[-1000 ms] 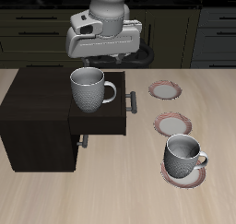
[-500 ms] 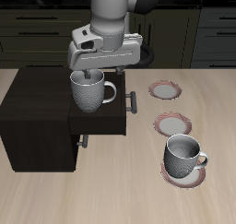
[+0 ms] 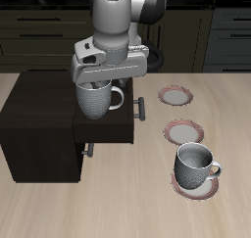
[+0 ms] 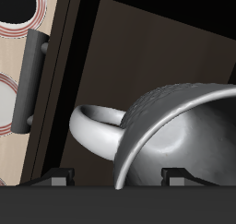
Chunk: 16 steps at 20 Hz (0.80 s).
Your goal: Place the porcelain mug that is in the drawer onto the nearest plate relative to the robot
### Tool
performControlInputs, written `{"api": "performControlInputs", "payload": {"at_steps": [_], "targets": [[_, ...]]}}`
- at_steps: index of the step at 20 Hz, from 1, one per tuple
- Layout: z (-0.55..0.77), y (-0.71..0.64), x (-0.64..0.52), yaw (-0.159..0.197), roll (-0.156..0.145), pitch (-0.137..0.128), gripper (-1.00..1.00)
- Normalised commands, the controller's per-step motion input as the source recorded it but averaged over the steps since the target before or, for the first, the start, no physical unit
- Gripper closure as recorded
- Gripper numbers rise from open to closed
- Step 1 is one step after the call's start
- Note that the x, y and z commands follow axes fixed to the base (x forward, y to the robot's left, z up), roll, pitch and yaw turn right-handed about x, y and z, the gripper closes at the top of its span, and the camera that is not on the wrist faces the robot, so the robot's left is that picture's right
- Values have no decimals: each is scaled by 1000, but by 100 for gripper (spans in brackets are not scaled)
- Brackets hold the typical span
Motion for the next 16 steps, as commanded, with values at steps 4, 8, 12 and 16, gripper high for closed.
{"api": "performControlInputs", "payload": {"at_steps": [4, 8, 12, 16], "targets": [[43, -68, -30, -30, -9, -4, 100], [96, -163, 0, -18, -29, -16, 100], [315, -132, -62, -23, -43, -59, 100], [621, -156, -196, -69, -99, -104, 100]]}}
